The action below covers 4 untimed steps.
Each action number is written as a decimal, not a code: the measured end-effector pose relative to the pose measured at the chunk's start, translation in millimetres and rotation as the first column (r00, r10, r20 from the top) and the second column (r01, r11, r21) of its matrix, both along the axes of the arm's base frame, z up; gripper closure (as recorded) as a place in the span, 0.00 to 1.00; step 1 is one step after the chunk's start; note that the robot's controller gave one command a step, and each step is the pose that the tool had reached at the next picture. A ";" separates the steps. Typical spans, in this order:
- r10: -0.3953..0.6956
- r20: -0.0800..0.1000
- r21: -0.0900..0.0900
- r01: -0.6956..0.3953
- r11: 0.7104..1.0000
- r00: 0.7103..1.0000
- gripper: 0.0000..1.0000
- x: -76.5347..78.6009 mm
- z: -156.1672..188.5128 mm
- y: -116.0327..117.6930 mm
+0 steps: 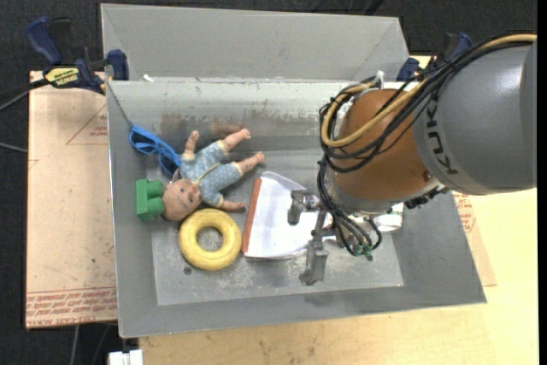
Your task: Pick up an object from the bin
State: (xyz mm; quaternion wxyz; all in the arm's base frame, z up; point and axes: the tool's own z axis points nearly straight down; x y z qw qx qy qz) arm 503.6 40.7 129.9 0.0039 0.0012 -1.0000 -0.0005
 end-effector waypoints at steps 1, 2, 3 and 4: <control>-0.001 0.007 0.000 0.001 1.000 1.000 0.00 1.9 4.0 -0.1; 0.039 0.008 0.000 -0.039 0.999 0.999 0.00 2.8 -19.4 2.3; 0.190 0.002 0.001 -0.190 0.982 0.982 0.00 2.2 -34.3 4.8; 0.176 0.009 0.002 -0.176 0.984 0.984 1.00 21.6 -59.8 -3.5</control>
Offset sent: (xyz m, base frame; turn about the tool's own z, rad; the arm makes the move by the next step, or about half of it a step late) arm 0.0011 0.0040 -0.0451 -0.0819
